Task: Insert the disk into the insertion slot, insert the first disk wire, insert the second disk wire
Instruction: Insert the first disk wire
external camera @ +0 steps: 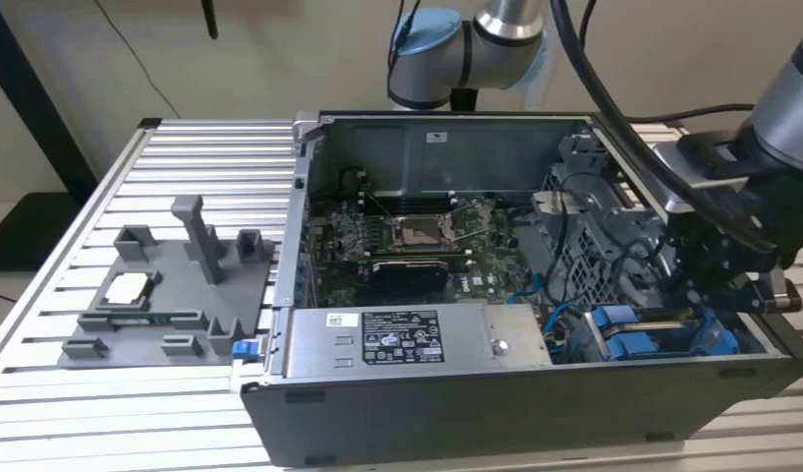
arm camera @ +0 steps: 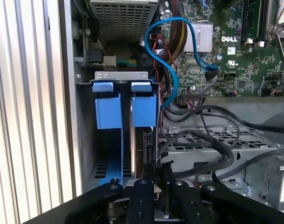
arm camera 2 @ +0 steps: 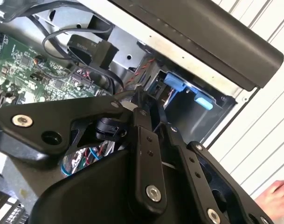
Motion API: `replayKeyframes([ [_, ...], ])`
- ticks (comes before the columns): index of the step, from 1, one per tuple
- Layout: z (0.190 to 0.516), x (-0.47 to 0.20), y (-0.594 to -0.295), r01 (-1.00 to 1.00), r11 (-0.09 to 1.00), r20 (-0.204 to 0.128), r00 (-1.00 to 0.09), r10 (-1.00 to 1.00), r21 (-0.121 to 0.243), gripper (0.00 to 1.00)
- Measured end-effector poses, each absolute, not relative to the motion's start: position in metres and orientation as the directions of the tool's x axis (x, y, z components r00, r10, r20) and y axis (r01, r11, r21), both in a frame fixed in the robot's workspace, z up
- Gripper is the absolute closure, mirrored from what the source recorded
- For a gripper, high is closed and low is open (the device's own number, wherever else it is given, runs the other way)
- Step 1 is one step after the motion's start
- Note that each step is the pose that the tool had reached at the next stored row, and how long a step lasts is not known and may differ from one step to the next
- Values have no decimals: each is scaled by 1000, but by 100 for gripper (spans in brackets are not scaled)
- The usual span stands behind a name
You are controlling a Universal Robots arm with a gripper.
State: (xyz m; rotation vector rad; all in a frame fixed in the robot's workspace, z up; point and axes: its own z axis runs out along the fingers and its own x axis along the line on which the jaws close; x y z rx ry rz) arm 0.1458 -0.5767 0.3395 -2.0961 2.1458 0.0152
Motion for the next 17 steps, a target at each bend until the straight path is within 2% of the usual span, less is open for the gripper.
replayKeyframes([
  [7,338,148,-578,-997,29,-109,-21,-994,-76,80],
  [17,334,150,-580,-997,30,-109,-21,-994,-74,80],
])
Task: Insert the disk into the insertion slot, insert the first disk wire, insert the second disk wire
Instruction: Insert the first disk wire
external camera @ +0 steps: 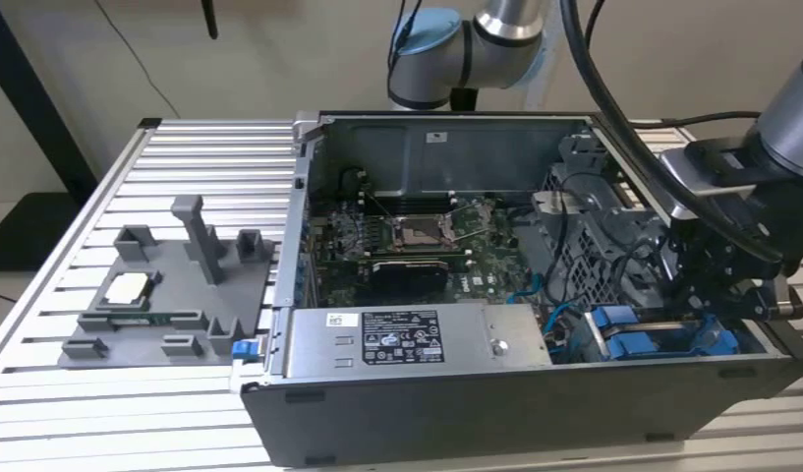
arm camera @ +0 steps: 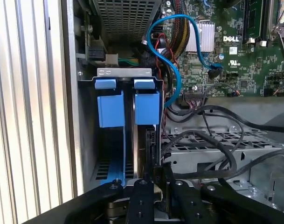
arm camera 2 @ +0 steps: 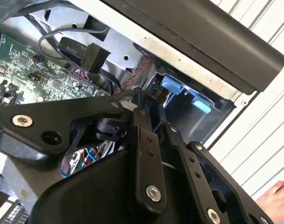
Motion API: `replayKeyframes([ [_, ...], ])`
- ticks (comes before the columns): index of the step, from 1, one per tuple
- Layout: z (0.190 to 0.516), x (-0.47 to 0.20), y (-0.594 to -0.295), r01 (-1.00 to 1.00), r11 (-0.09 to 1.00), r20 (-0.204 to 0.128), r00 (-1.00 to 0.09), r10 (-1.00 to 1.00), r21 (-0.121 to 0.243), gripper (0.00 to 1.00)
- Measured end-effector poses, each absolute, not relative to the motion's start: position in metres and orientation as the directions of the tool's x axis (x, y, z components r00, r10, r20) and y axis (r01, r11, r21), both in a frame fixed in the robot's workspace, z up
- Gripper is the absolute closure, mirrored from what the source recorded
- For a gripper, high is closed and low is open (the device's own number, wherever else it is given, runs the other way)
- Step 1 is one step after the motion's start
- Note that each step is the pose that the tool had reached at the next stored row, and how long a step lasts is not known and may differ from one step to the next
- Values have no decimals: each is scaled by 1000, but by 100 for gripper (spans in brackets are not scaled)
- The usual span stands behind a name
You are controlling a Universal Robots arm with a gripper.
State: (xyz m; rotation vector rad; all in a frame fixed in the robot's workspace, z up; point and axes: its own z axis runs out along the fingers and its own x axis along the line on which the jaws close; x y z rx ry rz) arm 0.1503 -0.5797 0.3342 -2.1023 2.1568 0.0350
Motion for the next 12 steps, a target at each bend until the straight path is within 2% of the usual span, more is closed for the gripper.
replayKeyframes([
  [6,329,150,-580,-997,31,-108,-23,-994,-72,80],
  [7,328,150,-580,-997,31,-108,-23,-994,-72,73],
  [9,328,150,-580,-997,31,-109,-23,-994,-70,73],
  [10,329,150,-580,-997,31,-109,-23,-994,-68,67],
  [12,334,150,-580,-998,31,-109,-24,-994,-62,67],
])
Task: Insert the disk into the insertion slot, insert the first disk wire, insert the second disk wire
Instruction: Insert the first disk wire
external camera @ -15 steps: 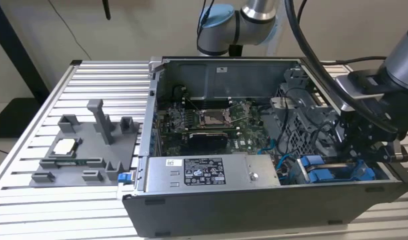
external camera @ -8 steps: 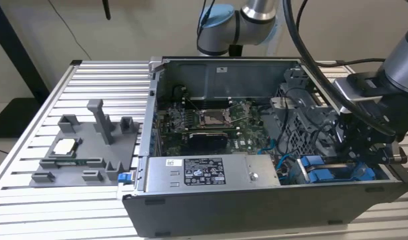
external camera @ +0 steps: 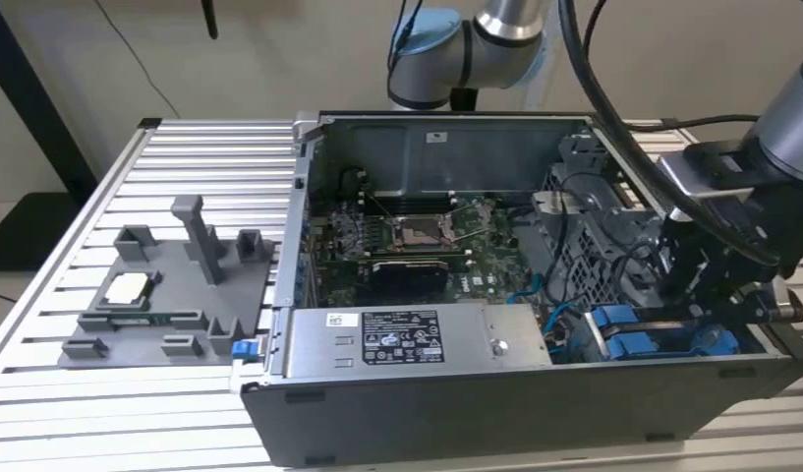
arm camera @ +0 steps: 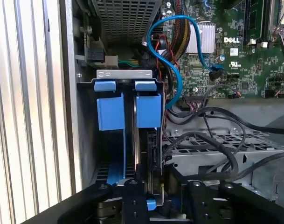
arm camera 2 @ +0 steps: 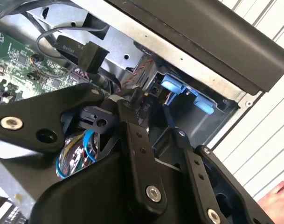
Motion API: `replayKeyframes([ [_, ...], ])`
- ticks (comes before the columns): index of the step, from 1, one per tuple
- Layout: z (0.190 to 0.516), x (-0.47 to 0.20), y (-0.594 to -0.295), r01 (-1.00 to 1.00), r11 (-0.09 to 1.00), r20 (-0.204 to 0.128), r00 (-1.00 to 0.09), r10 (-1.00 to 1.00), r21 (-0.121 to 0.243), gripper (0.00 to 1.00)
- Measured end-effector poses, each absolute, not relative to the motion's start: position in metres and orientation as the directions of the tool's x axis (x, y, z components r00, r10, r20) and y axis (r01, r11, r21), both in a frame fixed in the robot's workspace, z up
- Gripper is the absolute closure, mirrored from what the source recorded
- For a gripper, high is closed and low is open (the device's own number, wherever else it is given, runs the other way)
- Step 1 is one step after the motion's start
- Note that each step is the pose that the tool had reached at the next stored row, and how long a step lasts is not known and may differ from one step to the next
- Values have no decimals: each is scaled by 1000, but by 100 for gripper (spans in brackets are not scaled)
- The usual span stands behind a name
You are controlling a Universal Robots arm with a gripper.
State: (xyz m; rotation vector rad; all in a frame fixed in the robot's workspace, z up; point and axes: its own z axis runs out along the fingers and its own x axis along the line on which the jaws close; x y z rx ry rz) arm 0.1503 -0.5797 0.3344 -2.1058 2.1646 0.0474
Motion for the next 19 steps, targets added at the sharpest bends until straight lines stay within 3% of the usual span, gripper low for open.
replayKeyframes([
  [19,387,150,-571,-998,31,-108,-25,-994,-53,67],
])
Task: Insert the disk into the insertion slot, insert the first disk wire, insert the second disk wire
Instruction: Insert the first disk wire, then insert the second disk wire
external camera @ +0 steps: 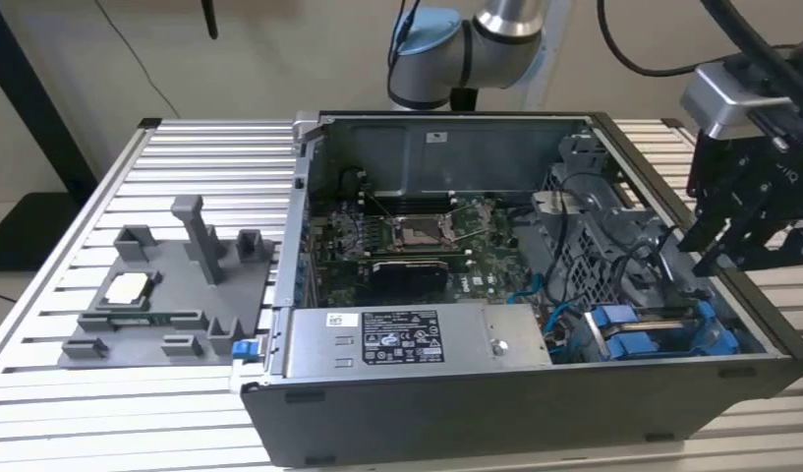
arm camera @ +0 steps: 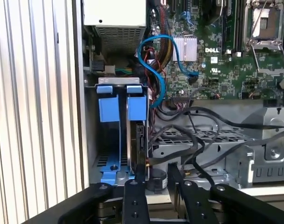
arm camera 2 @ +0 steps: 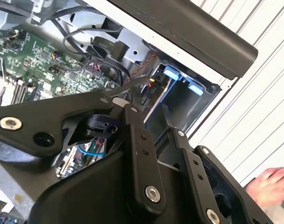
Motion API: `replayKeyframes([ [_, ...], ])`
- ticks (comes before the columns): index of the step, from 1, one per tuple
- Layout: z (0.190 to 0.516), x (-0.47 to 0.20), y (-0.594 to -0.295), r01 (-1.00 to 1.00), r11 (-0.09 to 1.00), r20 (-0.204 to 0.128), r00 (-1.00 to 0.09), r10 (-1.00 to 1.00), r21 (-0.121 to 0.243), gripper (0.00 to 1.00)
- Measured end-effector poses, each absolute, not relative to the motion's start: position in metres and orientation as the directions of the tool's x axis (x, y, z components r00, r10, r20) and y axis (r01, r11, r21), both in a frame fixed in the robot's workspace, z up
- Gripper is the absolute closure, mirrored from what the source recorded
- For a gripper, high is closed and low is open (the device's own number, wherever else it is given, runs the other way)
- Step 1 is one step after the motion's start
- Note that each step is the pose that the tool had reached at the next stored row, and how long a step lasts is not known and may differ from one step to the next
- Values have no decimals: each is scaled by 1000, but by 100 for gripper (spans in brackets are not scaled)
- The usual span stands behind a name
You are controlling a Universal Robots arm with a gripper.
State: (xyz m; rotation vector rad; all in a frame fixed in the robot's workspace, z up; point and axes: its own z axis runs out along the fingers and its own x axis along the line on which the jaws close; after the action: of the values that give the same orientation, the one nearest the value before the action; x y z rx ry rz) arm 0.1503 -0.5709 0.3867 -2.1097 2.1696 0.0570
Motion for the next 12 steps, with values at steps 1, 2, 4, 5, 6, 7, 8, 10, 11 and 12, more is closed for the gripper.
replayKeyframes([
  [1,389,150,-569,-998,31,-108,-25,-994,-53,67],
  [2,390,150,-566,-998,31,-108,-25,-994,-54,67],
  [4,391,150,-561,-998,31,-108,-24,-994,-57,67],
  [5,391,150,-558,-998,31,-108,-24,-994,-59,67],
  [6,391,150,-556,-998,31,-109,-24,-994,-61,67],
  [7,391,150,-554,-997,31,-109,-24,-994,-64,67],
  [8,391,151,-553,-997,31,-110,-24,-994,-66,67],
  [10,391,153,-552,-997,32,-119,-23,-993,-67,67],
  [11,391,155,-551,-997,32,-125,-23,-992,-67,67],
  [12,391,158,-551,-997,32,-131,-23,-991,-67,67],
])
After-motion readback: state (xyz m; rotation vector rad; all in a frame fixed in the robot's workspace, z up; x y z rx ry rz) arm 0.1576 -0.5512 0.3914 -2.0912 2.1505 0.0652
